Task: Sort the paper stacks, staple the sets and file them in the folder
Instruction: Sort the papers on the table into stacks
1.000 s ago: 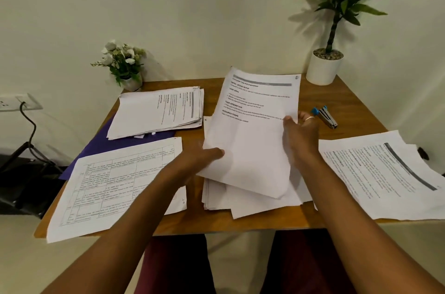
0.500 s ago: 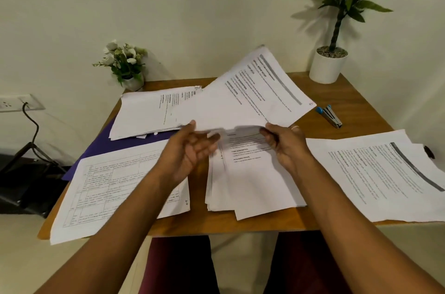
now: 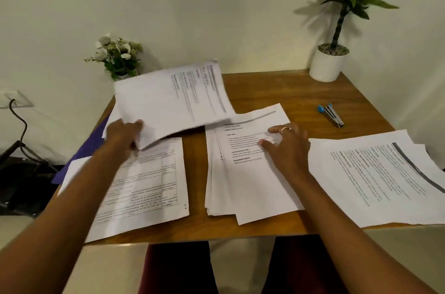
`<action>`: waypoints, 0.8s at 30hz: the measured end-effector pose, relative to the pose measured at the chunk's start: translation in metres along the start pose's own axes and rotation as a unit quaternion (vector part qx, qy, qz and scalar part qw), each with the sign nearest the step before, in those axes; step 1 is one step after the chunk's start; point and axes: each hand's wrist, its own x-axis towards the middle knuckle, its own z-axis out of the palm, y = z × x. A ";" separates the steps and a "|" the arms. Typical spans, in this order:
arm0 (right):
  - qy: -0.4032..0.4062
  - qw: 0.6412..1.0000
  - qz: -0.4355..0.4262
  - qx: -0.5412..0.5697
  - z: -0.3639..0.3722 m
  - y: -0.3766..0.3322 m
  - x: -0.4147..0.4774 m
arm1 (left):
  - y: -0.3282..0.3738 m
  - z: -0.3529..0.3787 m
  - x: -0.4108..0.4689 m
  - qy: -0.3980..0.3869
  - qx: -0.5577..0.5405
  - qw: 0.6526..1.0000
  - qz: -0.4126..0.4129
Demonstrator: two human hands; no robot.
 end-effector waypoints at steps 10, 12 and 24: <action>0.010 0.992 0.041 -0.120 0.006 0.014 0.006 | 0.017 -0.038 0.084 0.059 0.158 0.985 0.030; 0.023 0.992 0.036 -0.123 0.007 0.014 0.005 | 0.014 -0.041 0.090 0.054 0.196 0.978 0.057; 0.091 0.985 -0.016 -0.146 0.008 0.008 -0.001 | 0.011 -0.041 0.084 0.093 0.362 0.911 0.173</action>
